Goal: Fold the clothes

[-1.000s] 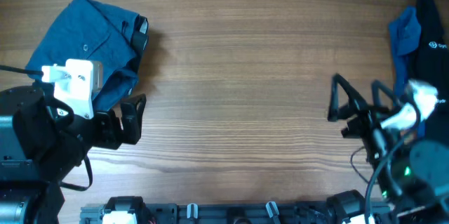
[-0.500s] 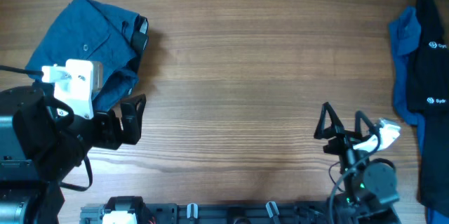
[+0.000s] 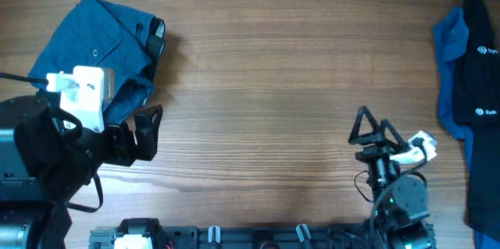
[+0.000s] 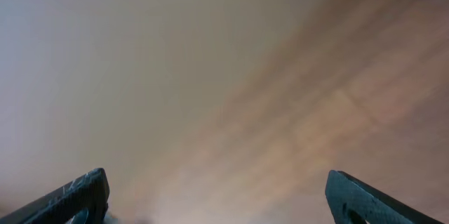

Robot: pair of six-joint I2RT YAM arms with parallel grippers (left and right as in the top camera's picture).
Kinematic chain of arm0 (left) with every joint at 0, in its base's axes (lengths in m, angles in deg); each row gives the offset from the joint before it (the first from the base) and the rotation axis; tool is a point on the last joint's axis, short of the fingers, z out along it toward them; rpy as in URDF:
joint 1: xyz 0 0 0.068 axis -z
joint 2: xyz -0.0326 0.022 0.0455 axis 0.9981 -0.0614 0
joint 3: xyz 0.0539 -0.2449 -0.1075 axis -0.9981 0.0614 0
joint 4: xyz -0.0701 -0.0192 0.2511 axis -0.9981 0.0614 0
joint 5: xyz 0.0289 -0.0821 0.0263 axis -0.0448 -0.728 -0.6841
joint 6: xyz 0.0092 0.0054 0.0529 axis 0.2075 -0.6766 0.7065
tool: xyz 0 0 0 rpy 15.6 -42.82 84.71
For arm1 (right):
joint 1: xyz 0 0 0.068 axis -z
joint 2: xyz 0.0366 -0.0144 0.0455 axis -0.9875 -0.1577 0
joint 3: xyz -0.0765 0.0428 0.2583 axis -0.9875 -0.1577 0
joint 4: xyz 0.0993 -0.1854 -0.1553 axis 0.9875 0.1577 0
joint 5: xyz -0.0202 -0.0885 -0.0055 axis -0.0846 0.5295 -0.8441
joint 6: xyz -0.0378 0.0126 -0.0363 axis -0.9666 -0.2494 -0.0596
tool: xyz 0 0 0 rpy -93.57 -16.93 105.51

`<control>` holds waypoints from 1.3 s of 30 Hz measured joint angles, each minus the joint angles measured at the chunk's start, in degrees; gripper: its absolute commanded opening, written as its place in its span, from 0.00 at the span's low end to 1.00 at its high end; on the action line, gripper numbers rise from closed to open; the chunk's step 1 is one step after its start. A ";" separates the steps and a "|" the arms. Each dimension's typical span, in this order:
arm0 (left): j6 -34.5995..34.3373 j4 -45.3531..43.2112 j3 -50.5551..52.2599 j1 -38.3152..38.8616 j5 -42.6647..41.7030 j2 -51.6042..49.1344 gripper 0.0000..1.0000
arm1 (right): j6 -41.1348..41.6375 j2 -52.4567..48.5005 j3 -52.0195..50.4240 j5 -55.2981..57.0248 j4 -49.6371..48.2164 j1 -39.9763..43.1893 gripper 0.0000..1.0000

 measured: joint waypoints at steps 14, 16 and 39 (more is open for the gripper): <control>0.00 0.00 0.00 0.00 0.00 0.00 1.00 | -8.07 0.11 -1.51 4.09 -1.44 0.00 1.00; 0.00 -0.02 0.00 0.00 0.00 0.00 1.00 | -9.29 0.11 -1.51 4.09 -1.46 0.00 1.00; 0.00 0.02 0.00 0.00 0.00 0.00 1.00 | -10.84 0.11 -1.51 4.09 -1.49 0.00 1.00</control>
